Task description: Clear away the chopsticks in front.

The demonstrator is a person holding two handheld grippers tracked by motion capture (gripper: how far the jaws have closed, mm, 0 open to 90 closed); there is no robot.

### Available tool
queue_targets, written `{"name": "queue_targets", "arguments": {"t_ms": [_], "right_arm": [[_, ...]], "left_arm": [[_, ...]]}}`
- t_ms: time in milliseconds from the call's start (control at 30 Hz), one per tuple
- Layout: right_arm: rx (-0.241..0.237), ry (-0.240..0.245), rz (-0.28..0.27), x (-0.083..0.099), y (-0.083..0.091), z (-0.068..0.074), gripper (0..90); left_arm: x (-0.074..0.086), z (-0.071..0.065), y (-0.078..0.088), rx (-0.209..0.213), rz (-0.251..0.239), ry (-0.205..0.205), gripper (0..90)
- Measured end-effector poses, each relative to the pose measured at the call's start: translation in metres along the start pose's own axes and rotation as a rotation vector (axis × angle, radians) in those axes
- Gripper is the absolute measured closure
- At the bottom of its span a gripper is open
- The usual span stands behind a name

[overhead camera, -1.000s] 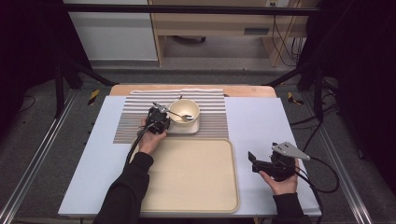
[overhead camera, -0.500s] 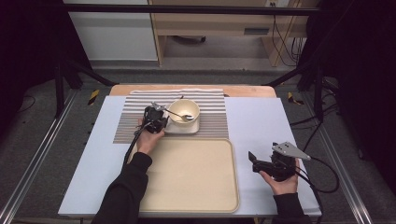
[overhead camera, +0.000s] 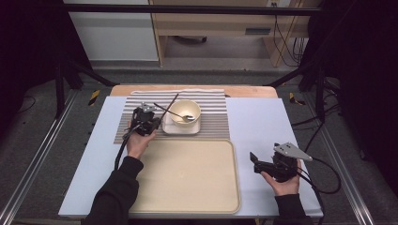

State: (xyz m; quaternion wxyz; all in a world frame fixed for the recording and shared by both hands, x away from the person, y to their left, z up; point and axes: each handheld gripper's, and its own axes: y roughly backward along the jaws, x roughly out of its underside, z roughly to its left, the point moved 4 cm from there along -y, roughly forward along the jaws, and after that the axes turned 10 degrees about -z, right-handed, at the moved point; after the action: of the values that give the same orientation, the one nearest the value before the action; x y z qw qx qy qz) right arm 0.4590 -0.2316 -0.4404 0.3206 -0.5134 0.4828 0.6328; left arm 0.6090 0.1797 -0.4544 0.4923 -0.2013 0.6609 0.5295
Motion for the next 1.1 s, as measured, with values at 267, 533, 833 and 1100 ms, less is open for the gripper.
{"name": "queue_targets", "arguments": {"t_ms": [267, 533, 833, 1100], "right_arm": [[-0.002, -0.007, -0.003, -0.001, 0.001, 0.0, 4.7], [0.004, 0.002, -0.011, -0.001, 0.002, -0.001, 4.7], [0.003, 0.0, -0.014, -0.002, 0.003, 0.0, 4.3], [0.002, 0.001, -0.014, -0.001, 0.003, 0.0, 3.8]], "left_arm": [[0.004, 0.008, 0.026, -0.015, -0.009, -0.007, 85.0], [0.015, 0.012, 0.049, -0.027, -0.019, 0.007, 85.0], [0.028, 0.012, 0.067, -0.022, -0.035, 0.019, 85.0], [0.039, 0.015, 0.083, -0.049, -0.029, 0.032, 85.1]]}}
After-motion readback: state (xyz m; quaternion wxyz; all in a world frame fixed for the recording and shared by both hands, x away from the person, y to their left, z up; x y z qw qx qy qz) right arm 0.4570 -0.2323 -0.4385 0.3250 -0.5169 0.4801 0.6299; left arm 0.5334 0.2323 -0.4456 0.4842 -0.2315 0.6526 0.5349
